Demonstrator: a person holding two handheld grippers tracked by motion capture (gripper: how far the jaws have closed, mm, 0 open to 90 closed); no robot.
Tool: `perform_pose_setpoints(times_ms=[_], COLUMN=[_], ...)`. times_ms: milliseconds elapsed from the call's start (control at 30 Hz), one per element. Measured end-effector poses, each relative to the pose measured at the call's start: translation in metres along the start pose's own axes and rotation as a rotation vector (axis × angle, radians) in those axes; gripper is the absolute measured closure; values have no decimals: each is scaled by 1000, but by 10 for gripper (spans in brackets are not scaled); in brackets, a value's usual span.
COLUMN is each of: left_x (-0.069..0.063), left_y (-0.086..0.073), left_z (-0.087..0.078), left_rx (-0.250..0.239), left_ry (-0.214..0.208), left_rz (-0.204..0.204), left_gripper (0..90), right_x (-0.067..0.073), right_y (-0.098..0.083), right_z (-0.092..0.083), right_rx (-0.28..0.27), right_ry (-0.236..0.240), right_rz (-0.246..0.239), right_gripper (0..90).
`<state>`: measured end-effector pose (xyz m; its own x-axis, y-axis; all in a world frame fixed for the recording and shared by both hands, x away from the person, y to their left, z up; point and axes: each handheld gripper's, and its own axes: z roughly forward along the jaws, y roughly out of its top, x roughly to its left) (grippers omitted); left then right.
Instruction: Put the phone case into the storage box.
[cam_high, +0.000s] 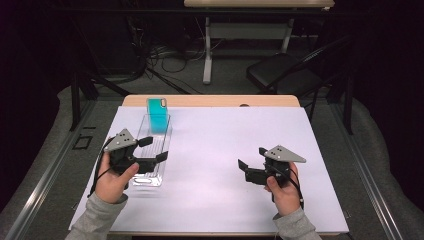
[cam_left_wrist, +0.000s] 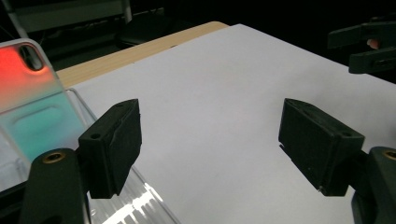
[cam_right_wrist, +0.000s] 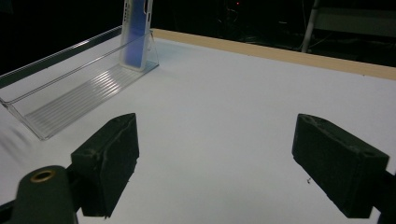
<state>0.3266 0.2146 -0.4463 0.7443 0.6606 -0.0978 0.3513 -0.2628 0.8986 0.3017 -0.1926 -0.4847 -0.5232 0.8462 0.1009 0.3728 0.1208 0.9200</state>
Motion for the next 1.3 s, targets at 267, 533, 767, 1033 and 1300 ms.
perform_pose_setpoints(times_ms=[267,533,767,1033,1300], left_x=[-6,-12,-14,-14,-15], left_y=[-8,-13,-19,-28,-38], left_z=[6,6,6,2,-5], left_rx=[4,4,7,-9,-22], left_ry=[-54,-75,-54,-41,-32], left_rz=[-23,-37,-21,-7,-8], left_gripper=[163,157,158,159,160], right_x=[-1,-6,-9,-13,-15], right_y=[-3,-8,-13,-19,-31], right_z=[-4,-12,-20,-33,-45], right_rx=[6,8,15,18,21], right_ry=[-5,6,12,-5,-56], right_rz=[-13,-26,-61,-67,-78], right_gripper=[123,74,22,0,0])
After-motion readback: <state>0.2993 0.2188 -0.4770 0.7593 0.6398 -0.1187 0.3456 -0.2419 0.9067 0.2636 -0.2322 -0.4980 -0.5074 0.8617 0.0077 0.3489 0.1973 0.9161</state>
